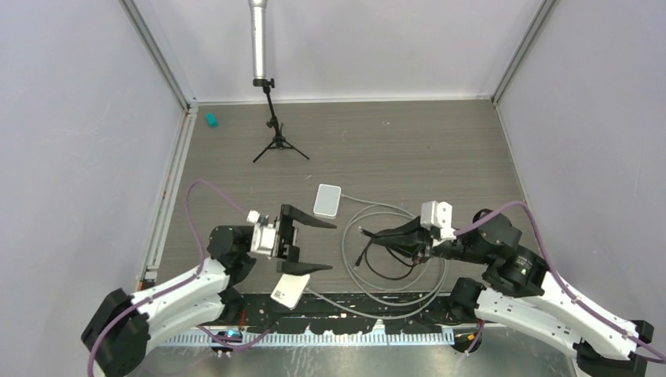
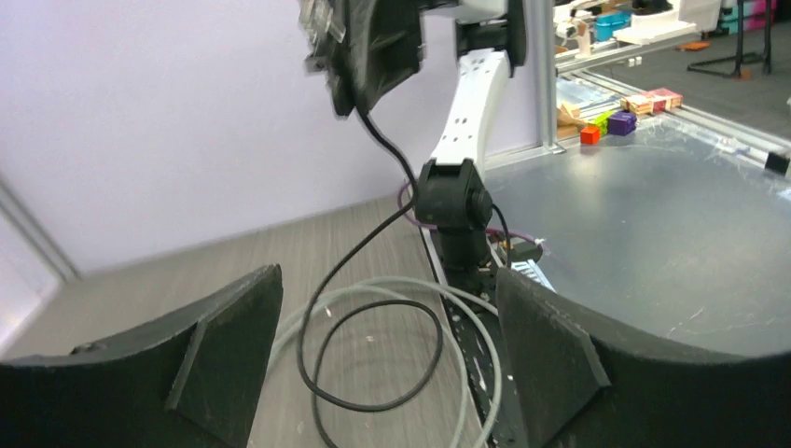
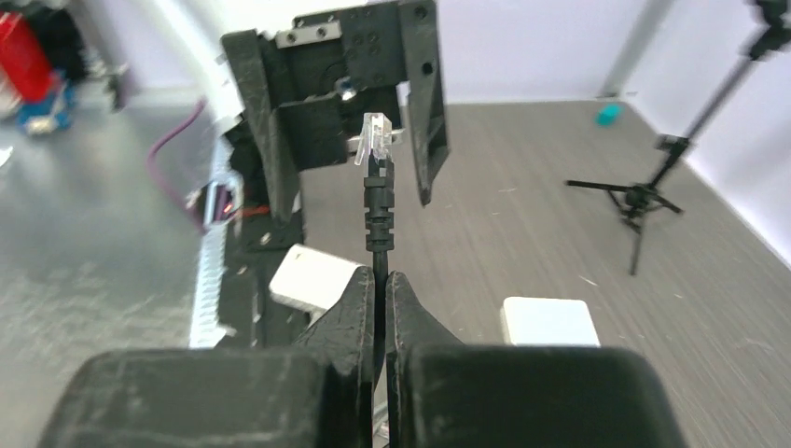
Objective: Insert the plug into the switch port
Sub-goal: Pick up the connector from the center of the board.
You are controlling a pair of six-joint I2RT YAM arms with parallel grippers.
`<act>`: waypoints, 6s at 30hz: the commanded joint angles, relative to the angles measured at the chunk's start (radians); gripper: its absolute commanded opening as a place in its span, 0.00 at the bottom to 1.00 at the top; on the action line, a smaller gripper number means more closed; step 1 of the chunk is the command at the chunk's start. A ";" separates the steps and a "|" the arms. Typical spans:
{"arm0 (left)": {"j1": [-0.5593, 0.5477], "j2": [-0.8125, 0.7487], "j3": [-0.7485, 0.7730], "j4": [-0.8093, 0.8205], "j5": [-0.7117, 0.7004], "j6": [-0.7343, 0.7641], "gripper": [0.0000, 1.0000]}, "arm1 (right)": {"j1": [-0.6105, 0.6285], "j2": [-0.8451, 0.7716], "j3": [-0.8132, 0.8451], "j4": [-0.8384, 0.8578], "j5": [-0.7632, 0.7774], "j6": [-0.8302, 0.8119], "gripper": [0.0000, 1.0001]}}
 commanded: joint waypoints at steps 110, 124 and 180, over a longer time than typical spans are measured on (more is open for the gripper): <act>-0.266 -0.552 -0.088 -1.030 -0.985 -0.886 0.00 | 0.011 0.641 -0.219 0.760 -0.173 -0.496 0.41; -0.266 -0.635 -0.108 -1.061 -0.983 -0.866 0.05 | 0.011 0.671 -0.185 0.721 -0.208 -0.512 0.01; -0.266 -0.423 -0.040 -0.652 -0.332 0.435 0.92 | 0.101 0.407 -0.034 0.249 -0.108 -0.143 0.01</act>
